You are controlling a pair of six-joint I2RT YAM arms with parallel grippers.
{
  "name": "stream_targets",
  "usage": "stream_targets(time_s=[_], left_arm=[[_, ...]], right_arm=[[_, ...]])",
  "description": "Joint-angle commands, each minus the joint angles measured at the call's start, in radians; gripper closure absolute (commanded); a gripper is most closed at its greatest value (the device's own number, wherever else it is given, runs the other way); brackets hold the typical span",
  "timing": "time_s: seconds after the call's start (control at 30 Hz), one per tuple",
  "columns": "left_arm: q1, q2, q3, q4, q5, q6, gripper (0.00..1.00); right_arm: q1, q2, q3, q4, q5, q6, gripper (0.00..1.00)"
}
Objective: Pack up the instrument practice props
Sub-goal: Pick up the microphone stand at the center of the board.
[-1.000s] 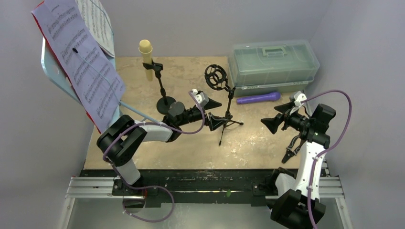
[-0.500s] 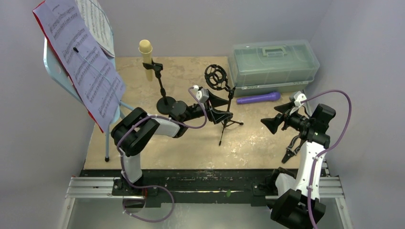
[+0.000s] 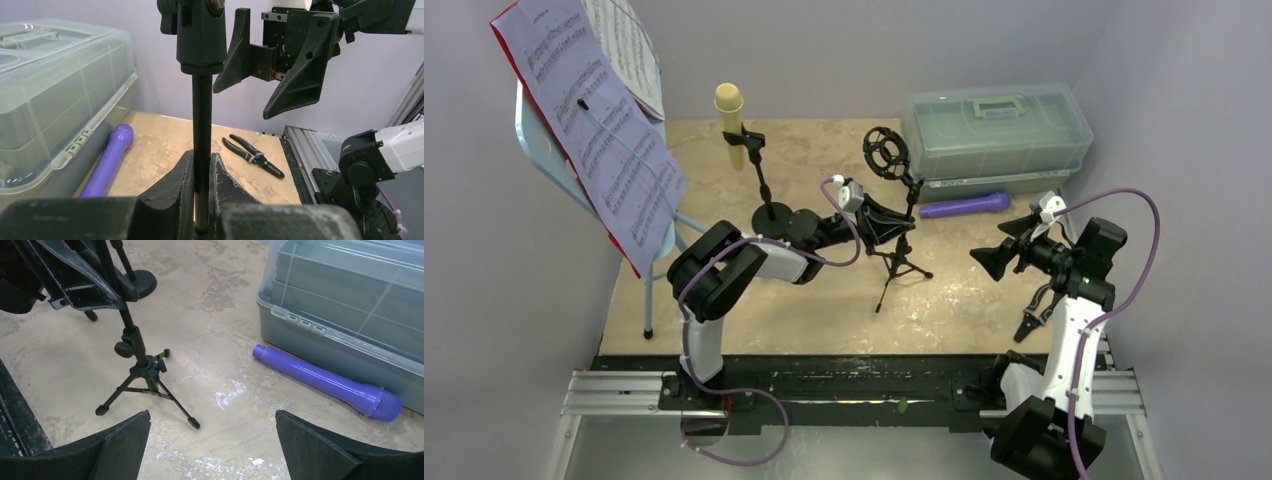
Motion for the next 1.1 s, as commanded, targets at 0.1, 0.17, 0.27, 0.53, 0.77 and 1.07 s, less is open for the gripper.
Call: stream_targets(time_s=[0.1, 0.17, 0.27, 0.53, 0.77, 1.07], left_arm=[[-0.149, -0.068, 0.02, -0.03, -0.225, 0.173, 1.0], [-0.182, -0.075, 0.029, -0.042, -0.348, 0.212, 1.0], [-0.216, -0.068, 0.018, 0.018, -0.541, 0.223, 1.0], [-0.296, -0.056, 0.028, 0.08, -0.868, 0.282, 1.0], [-0.375, -0.03, 0.072, 0.094, -0.986, 0.335, 1.0], [-0.455, -0.004, 0.096, 0.128, -1.171, 0.45, 1.0]], right_arm=[[0.004, 0.008, 0.044, -0.018, -0.051, -0.009, 0.01], [0.004, 0.01, 0.046, -0.016, -0.078, 0.01, 0.01], [0.004, 0.013, 0.032, 0.036, -0.151, 0.125, 0.01], [0.055, 0.032, -0.139, 0.647, -0.283, 0.813, 0.01], [0.194, 0.171, -0.103, 0.622, -0.199, 0.866, 0.01], [0.213, 0.223, -0.088, 0.586, -0.157, 0.867, 0.05]])
